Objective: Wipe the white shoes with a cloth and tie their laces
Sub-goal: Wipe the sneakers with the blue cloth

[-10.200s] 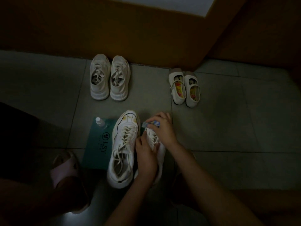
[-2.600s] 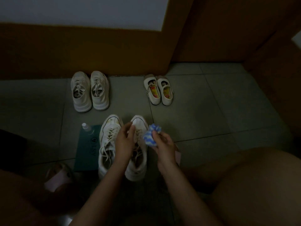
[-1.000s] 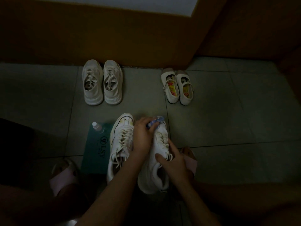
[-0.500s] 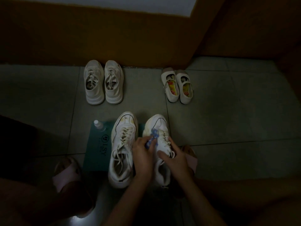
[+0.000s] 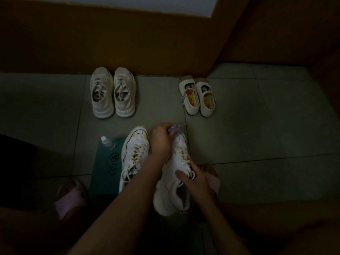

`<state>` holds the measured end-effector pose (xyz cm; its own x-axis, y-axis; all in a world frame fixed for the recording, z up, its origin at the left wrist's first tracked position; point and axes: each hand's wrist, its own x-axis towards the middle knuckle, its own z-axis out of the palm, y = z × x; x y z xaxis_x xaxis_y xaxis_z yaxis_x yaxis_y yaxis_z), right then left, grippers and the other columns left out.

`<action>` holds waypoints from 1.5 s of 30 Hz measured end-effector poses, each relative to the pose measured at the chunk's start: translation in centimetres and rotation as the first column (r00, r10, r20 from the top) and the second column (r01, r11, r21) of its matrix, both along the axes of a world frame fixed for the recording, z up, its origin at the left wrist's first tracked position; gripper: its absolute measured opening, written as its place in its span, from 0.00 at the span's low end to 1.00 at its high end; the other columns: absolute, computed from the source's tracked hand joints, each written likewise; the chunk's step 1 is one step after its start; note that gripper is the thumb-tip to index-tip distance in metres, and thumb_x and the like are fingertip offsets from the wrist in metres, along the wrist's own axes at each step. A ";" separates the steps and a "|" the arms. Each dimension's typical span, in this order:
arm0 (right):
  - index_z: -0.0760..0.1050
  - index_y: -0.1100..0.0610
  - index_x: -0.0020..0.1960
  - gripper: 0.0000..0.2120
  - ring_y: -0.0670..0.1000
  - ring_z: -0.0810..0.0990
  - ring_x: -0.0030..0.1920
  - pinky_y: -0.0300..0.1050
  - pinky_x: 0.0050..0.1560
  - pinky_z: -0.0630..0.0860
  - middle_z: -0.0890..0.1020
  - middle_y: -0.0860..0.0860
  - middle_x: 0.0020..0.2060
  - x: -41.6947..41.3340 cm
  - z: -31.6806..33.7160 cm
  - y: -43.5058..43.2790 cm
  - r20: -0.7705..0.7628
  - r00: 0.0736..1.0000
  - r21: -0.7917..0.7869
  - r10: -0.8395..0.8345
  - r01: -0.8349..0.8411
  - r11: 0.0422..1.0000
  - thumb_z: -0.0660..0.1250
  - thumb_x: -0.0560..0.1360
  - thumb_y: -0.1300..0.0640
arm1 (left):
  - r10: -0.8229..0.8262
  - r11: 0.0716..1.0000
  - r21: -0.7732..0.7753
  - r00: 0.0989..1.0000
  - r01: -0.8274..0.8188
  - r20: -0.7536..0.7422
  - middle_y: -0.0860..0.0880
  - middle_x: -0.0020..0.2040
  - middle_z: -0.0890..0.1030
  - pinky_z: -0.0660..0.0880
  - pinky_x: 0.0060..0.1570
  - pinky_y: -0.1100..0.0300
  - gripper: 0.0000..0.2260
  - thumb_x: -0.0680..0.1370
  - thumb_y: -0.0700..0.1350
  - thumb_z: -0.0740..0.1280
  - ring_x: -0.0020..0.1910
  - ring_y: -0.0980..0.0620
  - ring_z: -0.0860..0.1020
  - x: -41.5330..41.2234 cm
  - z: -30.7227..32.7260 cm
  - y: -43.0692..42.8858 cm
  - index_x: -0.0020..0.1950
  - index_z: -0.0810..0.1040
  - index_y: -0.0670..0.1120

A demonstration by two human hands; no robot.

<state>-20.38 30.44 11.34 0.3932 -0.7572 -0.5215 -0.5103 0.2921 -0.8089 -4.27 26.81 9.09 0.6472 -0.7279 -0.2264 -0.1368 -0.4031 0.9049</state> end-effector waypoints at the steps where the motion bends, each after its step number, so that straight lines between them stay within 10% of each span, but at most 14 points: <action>1: 0.66 0.58 0.70 0.26 0.29 0.73 0.49 0.18 0.43 0.67 0.76 0.46 0.57 0.0 0.0 0.0 -0.001 1.000 -0.002 -0.007 0.007 1.000 0.67 0.74 0.64 | -0.017 1.000 -0.014 1.000 0.017 -0.020 0.45 0.44 0.82 0.73 0.47 0.57 0.05 0.74 0.41 0.69 0.44 0.49 0.79 -0.4 -0.1 0.2 0.48 0.82 0.41; 9: 0.64 0.59 0.71 0.25 0.26 0.68 0.44 0.15 0.40 0.63 0.73 0.47 0.59 0.0 0.2 -0.3 0.032 0.999 -0.005 -0.005 0.005 1.000 0.66 0.75 0.65 | -0.050 0.994 -0.088 0.984 0.066 0.169 0.52 0.45 0.78 0.71 0.51 0.56 0.04 0.74 0.42 0.70 0.48 0.51 0.75 -2.2 -0.5 3.0 0.47 0.82 0.45; 45: 0.63 0.58 0.72 0.24 0.48 0.74 0.56 0.21 0.40 0.72 0.74 0.55 0.63 -0.4 0.0 0.1 0.094 0.992 0.156 -0.086 0.071 0.985 0.62 0.78 0.62 | 0.217 0.975 0.044 0.974 -0.220 0.068 0.48 0.43 0.80 0.71 0.47 0.63 0.04 0.74 0.40 0.70 0.42 0.55 0.77 -9.4 0.7 12.9 0.47 0.82 0.43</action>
<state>-20.81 30.54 11.35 0.3920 -0.7028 -0.5936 -0.3995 0.4512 -0.7980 -13.69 39.67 9.79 0.8034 -0.5559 -0.2132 -0.0962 -0.4745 0.8750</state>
